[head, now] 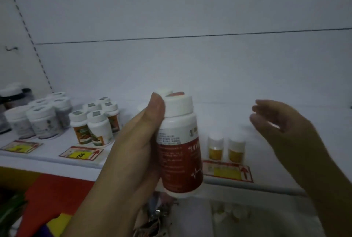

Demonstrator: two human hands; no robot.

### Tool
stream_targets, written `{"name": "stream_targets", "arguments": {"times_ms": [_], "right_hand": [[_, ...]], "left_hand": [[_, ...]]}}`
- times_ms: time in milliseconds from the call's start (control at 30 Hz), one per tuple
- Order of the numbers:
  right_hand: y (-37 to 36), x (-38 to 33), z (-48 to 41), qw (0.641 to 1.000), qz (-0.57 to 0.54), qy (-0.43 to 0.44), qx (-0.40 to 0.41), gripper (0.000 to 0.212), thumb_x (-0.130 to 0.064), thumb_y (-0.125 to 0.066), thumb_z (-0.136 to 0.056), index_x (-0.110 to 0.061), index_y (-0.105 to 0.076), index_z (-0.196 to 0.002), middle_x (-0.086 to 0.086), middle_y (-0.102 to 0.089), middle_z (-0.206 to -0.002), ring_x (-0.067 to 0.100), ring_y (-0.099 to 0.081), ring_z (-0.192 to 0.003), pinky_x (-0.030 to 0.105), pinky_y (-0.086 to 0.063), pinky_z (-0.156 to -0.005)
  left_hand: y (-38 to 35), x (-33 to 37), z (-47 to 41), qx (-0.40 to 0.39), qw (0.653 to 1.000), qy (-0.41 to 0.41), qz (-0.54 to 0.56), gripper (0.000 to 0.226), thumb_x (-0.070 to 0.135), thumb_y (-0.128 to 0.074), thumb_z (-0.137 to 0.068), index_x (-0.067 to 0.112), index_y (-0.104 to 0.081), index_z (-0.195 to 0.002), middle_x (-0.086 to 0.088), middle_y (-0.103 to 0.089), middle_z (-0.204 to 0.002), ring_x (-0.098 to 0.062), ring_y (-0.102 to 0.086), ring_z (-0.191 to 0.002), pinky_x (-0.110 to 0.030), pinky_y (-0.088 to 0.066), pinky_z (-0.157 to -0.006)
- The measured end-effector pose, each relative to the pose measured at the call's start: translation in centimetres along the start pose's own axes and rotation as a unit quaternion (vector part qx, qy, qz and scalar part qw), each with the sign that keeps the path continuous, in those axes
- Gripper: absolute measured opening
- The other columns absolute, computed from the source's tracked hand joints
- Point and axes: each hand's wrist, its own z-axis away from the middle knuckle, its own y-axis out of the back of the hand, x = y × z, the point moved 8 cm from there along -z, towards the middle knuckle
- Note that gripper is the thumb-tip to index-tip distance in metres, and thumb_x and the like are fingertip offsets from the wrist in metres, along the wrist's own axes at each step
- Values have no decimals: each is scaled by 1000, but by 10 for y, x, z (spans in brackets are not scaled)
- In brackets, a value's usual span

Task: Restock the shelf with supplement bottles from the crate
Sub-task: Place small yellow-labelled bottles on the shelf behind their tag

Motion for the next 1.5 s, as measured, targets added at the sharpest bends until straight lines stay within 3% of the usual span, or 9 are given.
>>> {"name": "stream_targets", "arguments": {"times_ms": [100,267,533,633,833,1167,1267,1367,1500], "right_hand": [[-7,-79,-24,986,-103,96,-87,41,-74,-59,-61,-47,-65,-91,-18,-71,-95,2,-66,-94,23,-56,-75],[-61,-161,-74,958,-21,182,-221,53,-52,-58,-74,-38,-51,-125,-16,-69,-110,-2,-64,-99,22,-55,-78],[-105,-125,-164,972,79,63,-211,45,-19,-77,-71,-22,-59,-112,0,-71,-100,14,-68,-91,29,-57,-77],[-115,-91,-171,975,88,2,-203,44,-11,-81,-66,-18,-61,-104,6,-70,-96,16,-70,-84,23,-55,-64],[-129,-21,-153,968,42,-114,-220,25,-9,-71,-77,-20,-64,-99,2,-73,-96,19,-70,-88,33,-58,-81],[-132,19,-121,950,34,-199,-240,21,-20,-61,-86,-21,-65,-107,2,-71,-107,15,-66,-99,30,-54,-86],[-112,7,-116,955,178,-132,-197,37,-37,-55,-89,-24,-54,-123,1,-58,-131,16,-56,-113,28,-44,-96],[-83,-11,-106,907,385,-34,-169,56,-50,-43,-92,-24,-34,-141,-2,-37,-150,19,-40,-131,30,-30,-105],[-38,-22,-72,914,380,-24,-143,63,-50,-42,-92,-20,-27,-145,0,-29,-154,20,-30,-138,31,-22,-111]], "left_hand": [[-16,57,-21,-76,985,-81,-134,52,64,-56,-52,35,-75,-91,7,-75,-100,-10,-70,-95,-32,-56,-75],[-36,123,-82,-176,926,-170,-287,42,48,-47,-82,19,-72,-100,0,-73,-106,-14,-67,-102,-26,-55,-86],[-8,118,-192,-195,876,-116,-426,20,36,-59,-86,25,-71,-98,9,-73,-99,-3,-68,-90,-19,-56,-69],[-10,94,-217,-198,829,-125,-509,28,37,-69,-79,18,-72,-99,3,-73,-96,-12,-69,-87,-23,-59,-69],[-10,34,-237,-230,721,-127,-642,41,44,-70,-75,14,-71,-103,2,-70,-94,-15,-63,-83,-26,-51,-72],[0,-14,-237,-292,672,-22,-680,43,47,-71,-71,13,-70,-97,-4,-70,-97,-16,-62,-82,-31,-53,-77],[-3,0,-227,-264,660,-21,-703,59,57,-61,-77,15,-60,-119,-3,-61,-125,-20,-57,-104,-32,-44,-91],[-16,29,-207,-212,638,-93,-734,69,62,-42,-85,16,-43,-136,-3,-42,-147,-22,-40,-132,-33,-29,-107],[-50,45,-147,-194,705,-137,-669,65,61,-36,-88,23,-36,-140,2,-35,-151,-17,-32,-137,-30,-23,-108]]}}
